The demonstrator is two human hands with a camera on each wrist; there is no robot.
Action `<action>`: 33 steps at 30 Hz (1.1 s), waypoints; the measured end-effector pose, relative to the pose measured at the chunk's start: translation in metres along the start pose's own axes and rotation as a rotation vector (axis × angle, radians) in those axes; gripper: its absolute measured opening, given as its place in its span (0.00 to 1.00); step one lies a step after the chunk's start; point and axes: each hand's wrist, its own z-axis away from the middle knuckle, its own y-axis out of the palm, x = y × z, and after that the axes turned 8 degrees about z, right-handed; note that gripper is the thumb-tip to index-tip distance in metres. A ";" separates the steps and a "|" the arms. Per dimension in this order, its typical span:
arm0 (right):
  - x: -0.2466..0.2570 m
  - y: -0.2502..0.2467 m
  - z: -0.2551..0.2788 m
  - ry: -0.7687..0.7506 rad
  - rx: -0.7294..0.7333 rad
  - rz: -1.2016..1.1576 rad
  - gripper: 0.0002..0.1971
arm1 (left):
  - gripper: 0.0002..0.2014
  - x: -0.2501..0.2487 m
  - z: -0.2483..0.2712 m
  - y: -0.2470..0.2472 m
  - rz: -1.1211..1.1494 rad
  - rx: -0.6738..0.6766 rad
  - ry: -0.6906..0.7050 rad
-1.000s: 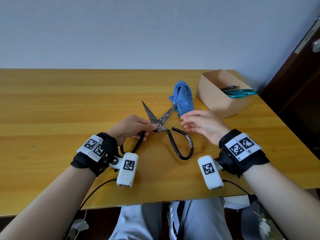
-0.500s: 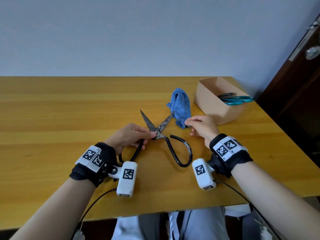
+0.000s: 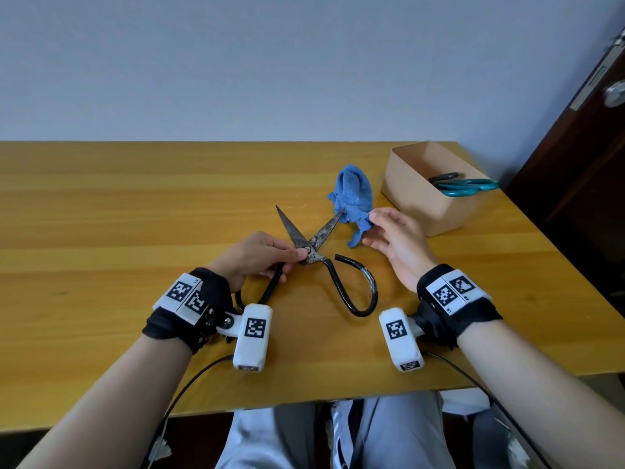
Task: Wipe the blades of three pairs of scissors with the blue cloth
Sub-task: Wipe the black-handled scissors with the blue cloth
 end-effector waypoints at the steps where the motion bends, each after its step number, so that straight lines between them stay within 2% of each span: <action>1: -0.001 0.001 -0.001 -0.008 -0.007 -0.008 0.05 | 0.09 0.000 0.000 0.000 0.001 0.001 0.001; 4: 0.000 0.003 -0.004 -0.027 0.010 -0.027 0.05 | 0.09 -0.002 0.001 -0.001 -0.001 0.009 0.007; 8: 0.004 0.003 -0.006 -0.016 0.135 -0.130 0.09 | 0.13 -0.006 0.000 -0.003 -0.015 0.033 0.029; 12: 0.007 0.003 -0.006 0.052 0.217 -0.228 0.10 | 0.17 -0.015 -0.002 -0.003 -0.016 0.028 0.077; 17: 0.008 0.003 -0.004 0.138 0.274 -0.116 0.15 | 0.20 -0.025 -0.009 0.001 -0.027 0.035 0.133; 20: 0.002 0.004 -0.007 0.154 0.347 -0.158 0.19 | 0.19 -0.026 -0.012 0.004 -0.049 0.046 0.148; 24: -0.010 0.007 -0.010 0.144 0.419 -0.313 0.16 | 0.19 -0.022 -0.014 0.010 -0.049 0.044 0.177; 30: -0.011 0.007 -0.007 0.172 0.401 -0.201 0.08 | 0.21 -0.017 -0.018 0.015 -0.117 0.039 0.201; 33: -0.010 0.011 -0.009 0.166 0.359 -0.136 0.11 | 0.21 -0.015 -0.021 0.018 -0.115 0.040 0.191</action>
